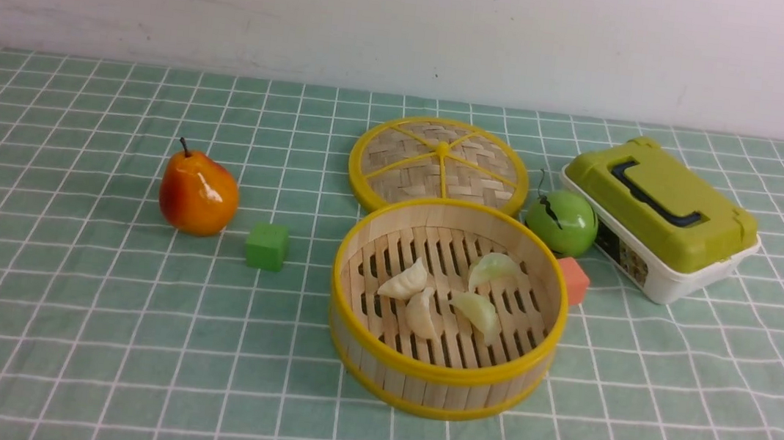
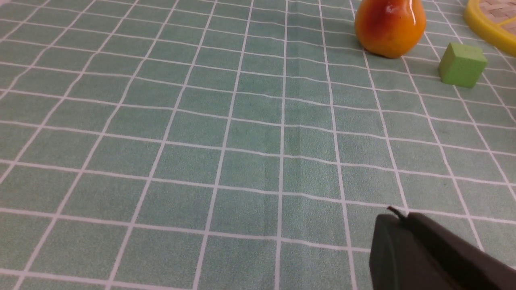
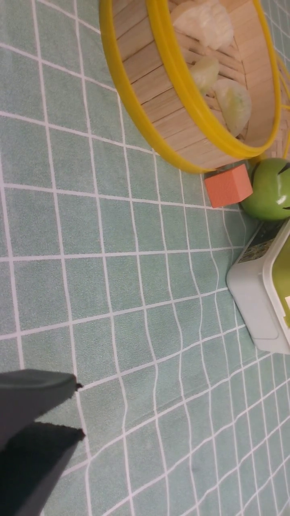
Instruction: Put the dumplings into the steamer on the table with the blue tablecloth.
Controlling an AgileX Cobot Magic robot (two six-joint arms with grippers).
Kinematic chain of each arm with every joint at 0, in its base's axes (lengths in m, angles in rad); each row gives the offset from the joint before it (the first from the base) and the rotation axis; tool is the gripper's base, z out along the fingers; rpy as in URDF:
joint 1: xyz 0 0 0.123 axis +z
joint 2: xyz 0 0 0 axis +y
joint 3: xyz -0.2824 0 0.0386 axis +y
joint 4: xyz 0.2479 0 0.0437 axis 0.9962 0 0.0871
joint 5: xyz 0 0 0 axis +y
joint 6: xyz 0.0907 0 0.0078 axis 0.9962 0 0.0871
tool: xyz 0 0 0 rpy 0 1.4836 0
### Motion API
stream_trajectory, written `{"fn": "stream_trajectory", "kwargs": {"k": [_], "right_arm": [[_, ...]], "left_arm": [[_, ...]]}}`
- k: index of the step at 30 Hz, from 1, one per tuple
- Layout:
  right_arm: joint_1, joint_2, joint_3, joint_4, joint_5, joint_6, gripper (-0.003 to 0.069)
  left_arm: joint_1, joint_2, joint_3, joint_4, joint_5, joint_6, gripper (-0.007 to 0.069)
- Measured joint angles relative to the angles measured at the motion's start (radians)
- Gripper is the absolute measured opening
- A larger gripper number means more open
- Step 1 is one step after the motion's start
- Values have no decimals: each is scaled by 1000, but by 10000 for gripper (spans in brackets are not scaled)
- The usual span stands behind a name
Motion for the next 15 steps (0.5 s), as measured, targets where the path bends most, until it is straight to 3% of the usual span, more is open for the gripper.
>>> {"fn": "stream_trajectory", "kwargs": {"k": [15], "right_arm": [[0,0,0,0,0,0,153]], "left_arm": [[0,0,0,0,0,0,31]]}}
